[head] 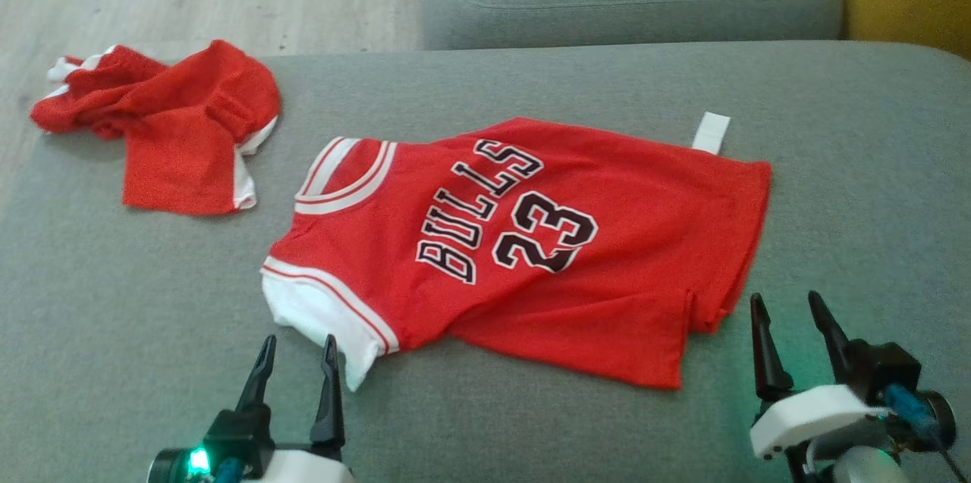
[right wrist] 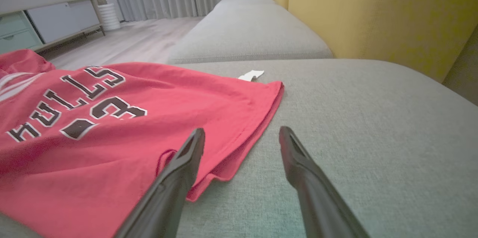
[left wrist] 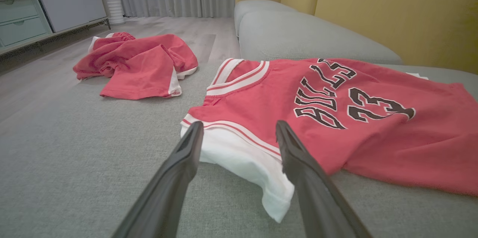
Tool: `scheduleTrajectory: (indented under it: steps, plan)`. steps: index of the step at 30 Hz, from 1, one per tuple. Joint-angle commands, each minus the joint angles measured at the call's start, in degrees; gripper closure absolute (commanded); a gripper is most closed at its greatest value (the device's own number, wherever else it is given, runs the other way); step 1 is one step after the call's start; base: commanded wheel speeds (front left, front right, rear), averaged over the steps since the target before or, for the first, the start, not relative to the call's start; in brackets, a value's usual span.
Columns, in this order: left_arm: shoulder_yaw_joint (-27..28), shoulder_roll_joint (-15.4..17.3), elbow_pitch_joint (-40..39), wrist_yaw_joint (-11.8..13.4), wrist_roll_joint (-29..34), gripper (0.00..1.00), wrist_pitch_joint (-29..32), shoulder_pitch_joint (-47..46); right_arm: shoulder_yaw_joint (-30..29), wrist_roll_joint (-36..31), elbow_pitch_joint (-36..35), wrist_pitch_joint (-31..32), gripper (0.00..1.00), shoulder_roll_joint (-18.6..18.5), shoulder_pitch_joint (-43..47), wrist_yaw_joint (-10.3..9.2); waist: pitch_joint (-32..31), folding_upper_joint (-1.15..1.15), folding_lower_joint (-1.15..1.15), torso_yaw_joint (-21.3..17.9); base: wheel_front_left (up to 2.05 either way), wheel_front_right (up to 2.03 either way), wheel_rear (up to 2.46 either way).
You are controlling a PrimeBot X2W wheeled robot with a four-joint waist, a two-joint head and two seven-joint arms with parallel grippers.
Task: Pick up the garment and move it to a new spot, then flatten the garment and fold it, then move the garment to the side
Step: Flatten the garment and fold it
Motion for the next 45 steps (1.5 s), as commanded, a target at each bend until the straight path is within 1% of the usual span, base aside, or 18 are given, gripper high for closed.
scheduleTrajectory:
  steps: [1,4,12,19,22,24,25,26,27,29,30,36,40,45]
  plan:
    - [2.3,0.0,-2.1,0.1,-0.2,0.00,-0.8,-1.8,0.8,-0.3,-0.9,0.2,0.00,-0.3,-3.6,0.21,0.0,0.00,0.00,1.0,0.00,0.00,0.00]
    - [2.3,-0.5,-3.2,0.1,-0.2,0.00,-1.5,-1.9,-1.7,-1.4,2.0,2.8,0.00,-0.3,-7.0,0.21,0.4,0.00,0.00,2.5,0.00,0.00,0.00]
    - [2.0,-0.9,-5.0,0.1,0.0,0.00,-2.1,-2.7,-8.4,-7.8,9.4,9.9,0.00,-0.3,-17.1,0.21,3.5,0.00,0.00,6.5,0.00,0.00,0.00]
    - [1.9,-1.1,-6.0,0.2,0.0,0.00,-2.4,-3.6,-15.8,-14.1,16.5,15.6,0.00,-0.3,-20.8,0.21,6.0,0.00,0.00,9.1,0.00,0.00,0.00]
    - [2.0,-1.2,-6.3,0.3,0.0,0.00,-2.5,-3.7,-17.0,-14.4,19.3,16.7,0.00,-0.3,-21.3,0.21,6.3,0.00,0.00,9.6,0.00,0.00,0.00]
    - [2.0,-1.2,-6.5,0.3,-0.1,0.00,-2.5,-3.7,-16.6,-13.2,21.4,16.8,0.00,-0.3,-21.6,0.21,6.3,0.00,0.00,9.8,0.00,0.00,0.00]
    - [2.0,-1.2,-6.6,0.3,-0.1,0.00,-2.6,-3.7,-16.2,-12.3,22.4,16.8,0.06,-0.3,-21.9,0.21,6.3,0.00,0.00,9.9,0.00,0.00,0.00]
    - [2.0,-1.2,-6.6,0.3,-0.1,0.00,-2.6,-3.7,-15.8,-11.5,23.3,16.6,0.36,-0.3,-22.2,0.21,6.3,0.00,0.00,9.9,0.00,0.00,0.00]
    - [2.1,-1.1,-6.7,0.4,-0.2,0.00,-2.6,-3.7,-15.5,-11.1,23.8,16.3,0.59,-0.3,-22.5,0.21,6.3,0.00,0.00,10.0,0.00,0.00,0.00]
    - [2.1,-1.1,-6.7,0.4,-0.2,0.00,-2.6,-3.8,-15.0,-11.2,24.1,15.3,0.85,-0.3,-23.2,0.21,6.4,0.00,0.00,10.1,0.00,0.00,0.00]
    - [2.1,-1.1,-6.8,0.4,-0.2,0.00,-2.6,-3.9,-14.9,-11.5,24.1,14.8,1.00,-0.3,-23.6,0.21,6.4,0.00,0.00,10.1,0.00,0.00,0.00]
    - [2.1,-0.9,-7.2,0.4,-0.3,0.00,-2.7,-4.1,-14.3,-13.2,23.4,13.2,1.00,-2.3,-27.6,0.21,7.0,0.00,0.00,10.3,0.00,0.00,0.00]
    - [2.2,-0.9,-7.6,0.4,-0.3,0.00,-2.8,-4.6,-13.7,-13.7,23.1,13.5,1.00,-5.3,-32.8,0.21,8.1,0.00,0.00,10.6,0.00,0.00,0.00]
    - [2.2,-0.9,-8.0,0.4,-0.2,0.00,-2.9,-5.1,-13.1,-14.6,22.7,14.4,1.00,-10.2,-39.3,0.21,9.9,0.00,0.00,11.5,0.00,0.00,0.00]
